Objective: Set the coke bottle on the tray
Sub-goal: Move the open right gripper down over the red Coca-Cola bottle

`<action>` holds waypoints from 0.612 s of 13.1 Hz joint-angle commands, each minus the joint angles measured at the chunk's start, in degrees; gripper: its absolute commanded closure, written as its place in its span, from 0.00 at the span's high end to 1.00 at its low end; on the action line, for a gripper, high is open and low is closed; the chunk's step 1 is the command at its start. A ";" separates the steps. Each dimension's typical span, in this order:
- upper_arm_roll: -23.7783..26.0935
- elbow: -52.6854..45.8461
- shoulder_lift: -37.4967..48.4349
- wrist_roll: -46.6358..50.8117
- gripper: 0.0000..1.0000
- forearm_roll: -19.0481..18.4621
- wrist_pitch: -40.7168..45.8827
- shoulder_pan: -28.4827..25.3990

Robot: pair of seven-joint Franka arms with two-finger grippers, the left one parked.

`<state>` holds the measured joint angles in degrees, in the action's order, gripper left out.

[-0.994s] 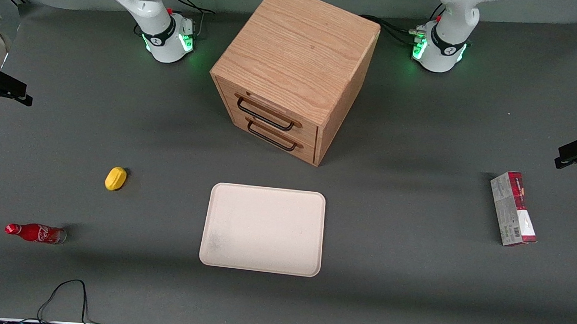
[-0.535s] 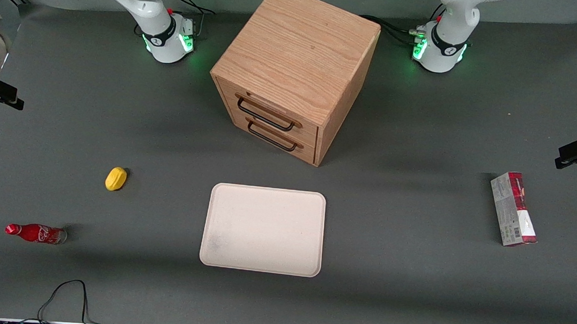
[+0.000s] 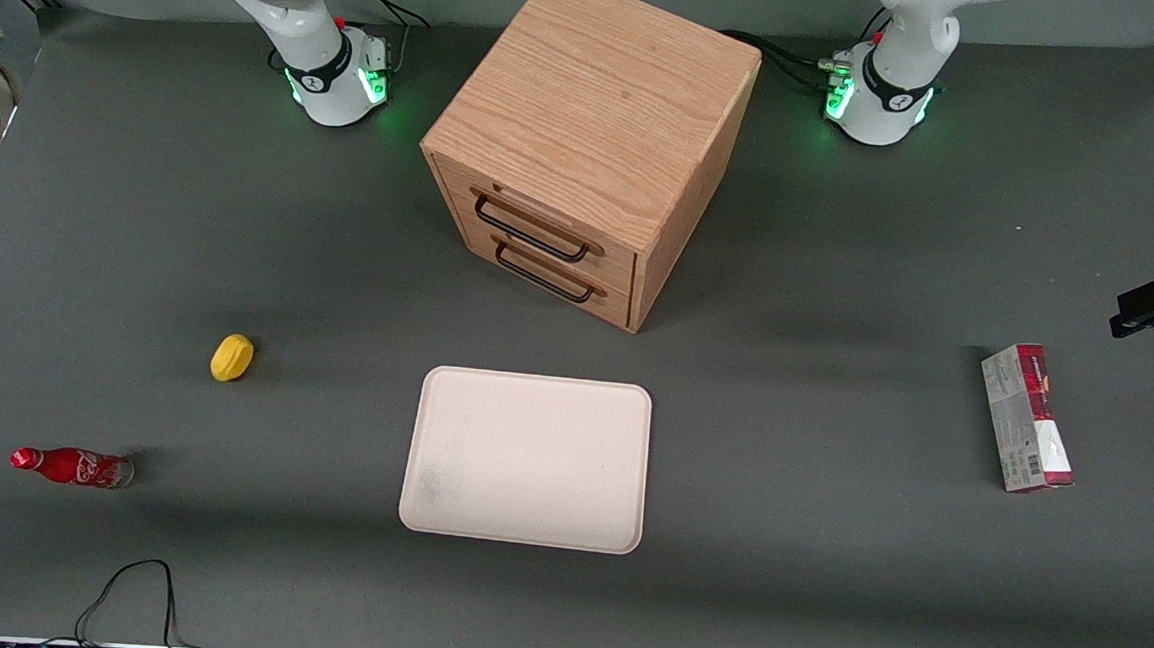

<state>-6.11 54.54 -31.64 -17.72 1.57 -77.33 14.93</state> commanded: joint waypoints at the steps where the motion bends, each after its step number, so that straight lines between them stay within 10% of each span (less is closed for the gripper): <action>1: 0.40 -5.58 -2.99 -1.44 1.00 0.89 1.66 0.62; 8: 0.66 -5.67 -13.79 -1.44 1.00 0.89 -11.94 0.71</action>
<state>-5.62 51.71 -40.75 -18.07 1.62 -85.91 15.36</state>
